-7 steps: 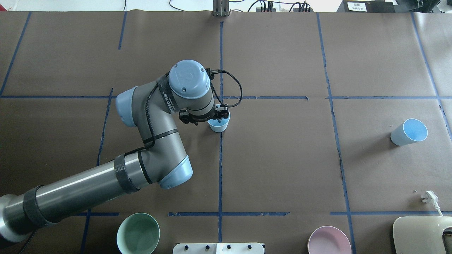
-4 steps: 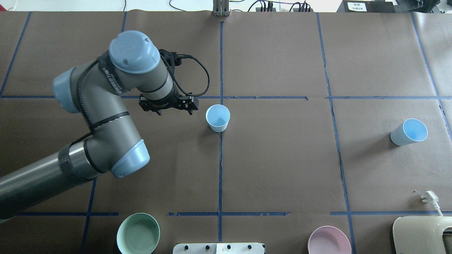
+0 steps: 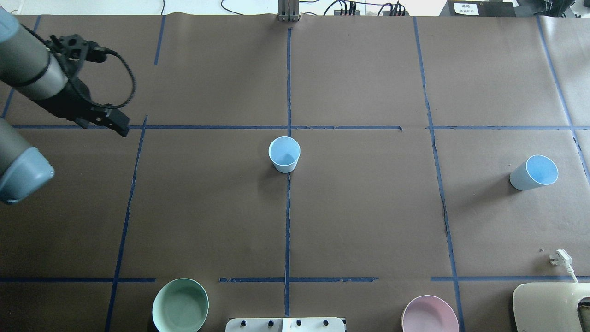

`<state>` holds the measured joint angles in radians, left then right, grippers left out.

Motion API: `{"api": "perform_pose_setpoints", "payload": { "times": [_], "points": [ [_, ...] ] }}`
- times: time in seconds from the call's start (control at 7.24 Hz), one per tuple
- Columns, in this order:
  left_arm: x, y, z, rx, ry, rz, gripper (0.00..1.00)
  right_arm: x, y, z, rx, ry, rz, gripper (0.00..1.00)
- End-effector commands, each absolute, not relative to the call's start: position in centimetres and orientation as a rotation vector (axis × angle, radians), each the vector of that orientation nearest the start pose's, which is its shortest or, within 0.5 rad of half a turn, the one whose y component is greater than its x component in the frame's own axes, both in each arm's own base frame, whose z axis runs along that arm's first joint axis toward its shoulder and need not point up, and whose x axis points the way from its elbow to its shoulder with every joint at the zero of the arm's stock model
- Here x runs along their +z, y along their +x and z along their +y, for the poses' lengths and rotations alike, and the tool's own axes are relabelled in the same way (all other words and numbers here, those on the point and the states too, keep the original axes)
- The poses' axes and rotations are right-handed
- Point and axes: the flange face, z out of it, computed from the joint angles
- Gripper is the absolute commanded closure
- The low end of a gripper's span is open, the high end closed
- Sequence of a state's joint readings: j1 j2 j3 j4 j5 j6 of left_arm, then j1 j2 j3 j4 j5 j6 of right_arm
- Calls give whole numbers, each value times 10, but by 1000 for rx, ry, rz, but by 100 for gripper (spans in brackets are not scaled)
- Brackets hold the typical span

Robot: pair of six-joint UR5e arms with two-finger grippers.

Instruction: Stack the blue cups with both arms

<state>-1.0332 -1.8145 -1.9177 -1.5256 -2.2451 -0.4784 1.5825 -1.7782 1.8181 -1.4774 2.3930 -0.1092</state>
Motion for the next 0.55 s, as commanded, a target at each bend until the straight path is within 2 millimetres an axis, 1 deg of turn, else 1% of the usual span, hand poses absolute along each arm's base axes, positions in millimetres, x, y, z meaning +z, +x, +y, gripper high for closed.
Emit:
{"api": "perform_pose_setpoints", "payload": {
  "times": [0.0, 0.14, 0.28, 0.41],
  "points": [
    [486, 60, -510, 295, 172, 814, 0, 590, 42, -439, -71, 147, -829, 0],
    [538, 1, -502, 265, 166, 814, 0, 575, 29, -454, -60, 144, -833, 0],
    [586, -39, -477, 210, 131, 810, 0, 561, 14, -466, -44, 133, -839, 0],
    [623, -66, -445, 157, 98, 810, 0, 551, -3, -471, -31, 117, -842, 0]
  ]
}}
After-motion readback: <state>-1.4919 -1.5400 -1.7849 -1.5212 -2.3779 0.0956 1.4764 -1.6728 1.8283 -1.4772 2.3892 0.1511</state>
